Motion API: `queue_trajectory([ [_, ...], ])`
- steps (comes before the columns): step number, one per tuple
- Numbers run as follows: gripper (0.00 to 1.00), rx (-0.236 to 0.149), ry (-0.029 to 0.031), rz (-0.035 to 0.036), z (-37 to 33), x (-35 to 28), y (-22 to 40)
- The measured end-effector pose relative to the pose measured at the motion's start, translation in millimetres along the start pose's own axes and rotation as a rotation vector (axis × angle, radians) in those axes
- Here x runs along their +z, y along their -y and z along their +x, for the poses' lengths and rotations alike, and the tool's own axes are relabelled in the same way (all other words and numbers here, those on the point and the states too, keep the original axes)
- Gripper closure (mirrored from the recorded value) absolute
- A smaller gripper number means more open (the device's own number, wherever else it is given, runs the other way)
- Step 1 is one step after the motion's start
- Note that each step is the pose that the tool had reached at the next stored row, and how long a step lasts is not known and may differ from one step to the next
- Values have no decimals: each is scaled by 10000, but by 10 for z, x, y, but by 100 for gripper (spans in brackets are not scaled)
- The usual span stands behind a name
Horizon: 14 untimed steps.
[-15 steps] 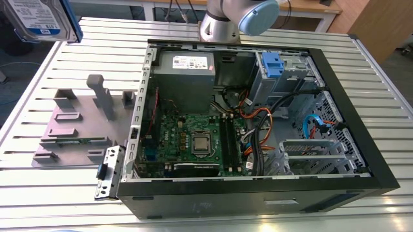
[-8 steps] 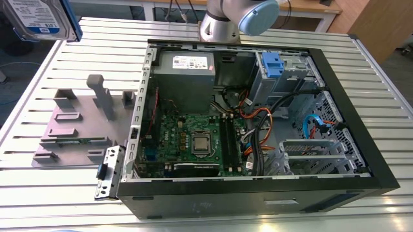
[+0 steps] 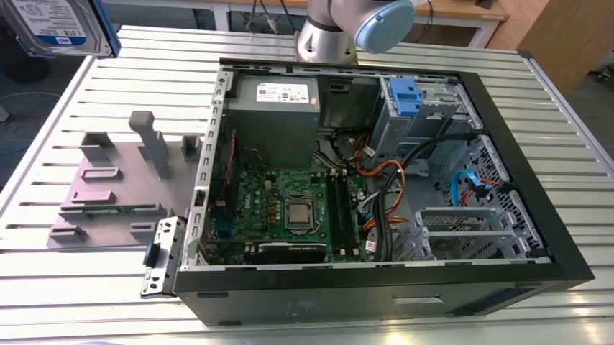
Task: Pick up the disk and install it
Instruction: 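Pick up the disk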
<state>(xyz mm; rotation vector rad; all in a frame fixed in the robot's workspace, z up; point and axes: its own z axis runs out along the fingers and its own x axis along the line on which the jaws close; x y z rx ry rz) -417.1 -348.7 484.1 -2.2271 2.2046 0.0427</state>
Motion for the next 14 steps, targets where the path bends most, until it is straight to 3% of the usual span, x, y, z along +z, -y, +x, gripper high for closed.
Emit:
queue_trajectory([
  [9,64,0,-12,-1,-1,-27,0],
  [11,64,1,-31,-1,-2,-84,-1],
  [14,64,1,-33,-1,-2,-89,-1],
])
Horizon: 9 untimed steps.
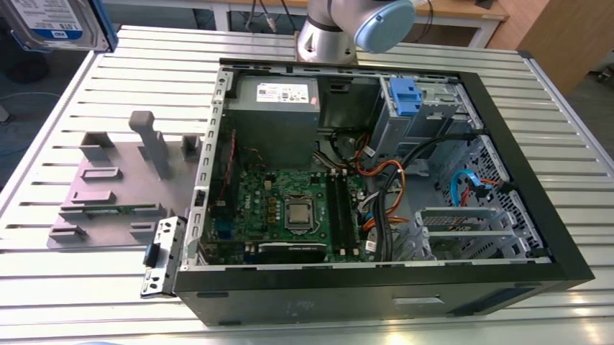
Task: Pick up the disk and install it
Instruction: 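Pick up the disk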
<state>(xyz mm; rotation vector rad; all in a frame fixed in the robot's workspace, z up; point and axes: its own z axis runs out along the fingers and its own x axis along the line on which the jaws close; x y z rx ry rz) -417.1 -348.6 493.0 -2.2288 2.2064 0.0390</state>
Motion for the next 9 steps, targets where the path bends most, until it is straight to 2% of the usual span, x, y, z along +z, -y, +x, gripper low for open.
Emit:
queue_trajectory([
  [9,64,0,-6,0,0,-17,0],
])
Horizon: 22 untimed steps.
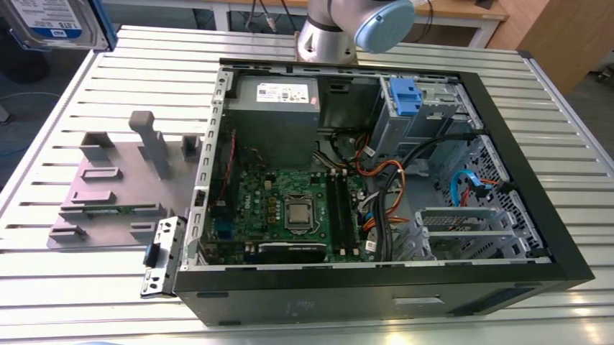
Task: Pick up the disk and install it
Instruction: 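Pick up the disk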
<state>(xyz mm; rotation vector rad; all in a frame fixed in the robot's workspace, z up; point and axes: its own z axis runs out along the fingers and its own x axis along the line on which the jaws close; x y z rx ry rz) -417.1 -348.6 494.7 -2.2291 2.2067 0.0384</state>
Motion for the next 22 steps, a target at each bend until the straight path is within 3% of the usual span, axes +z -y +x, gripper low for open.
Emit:
queue_trajectory([
  [22,64,0,-20,0,-1,-42,-1],
])
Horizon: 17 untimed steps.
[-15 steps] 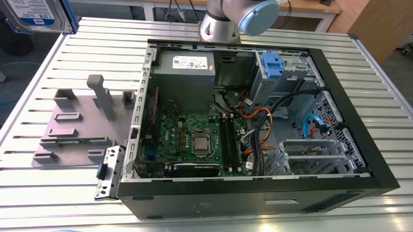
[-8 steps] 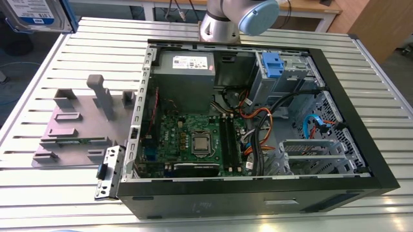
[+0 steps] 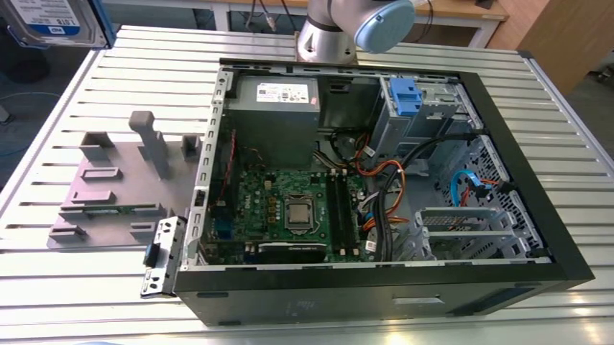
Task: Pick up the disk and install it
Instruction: 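Pick up the disk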
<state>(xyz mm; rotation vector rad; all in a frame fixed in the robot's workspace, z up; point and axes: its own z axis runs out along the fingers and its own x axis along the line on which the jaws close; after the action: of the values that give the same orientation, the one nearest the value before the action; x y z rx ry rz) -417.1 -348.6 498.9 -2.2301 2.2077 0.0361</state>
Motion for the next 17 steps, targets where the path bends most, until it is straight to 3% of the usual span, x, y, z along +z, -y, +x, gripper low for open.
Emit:
queue_trajectory([
  [2,64,0,-29,0,-1,-43,0],
  [17,64,1,-53,-1,-1,-77,-1],
])
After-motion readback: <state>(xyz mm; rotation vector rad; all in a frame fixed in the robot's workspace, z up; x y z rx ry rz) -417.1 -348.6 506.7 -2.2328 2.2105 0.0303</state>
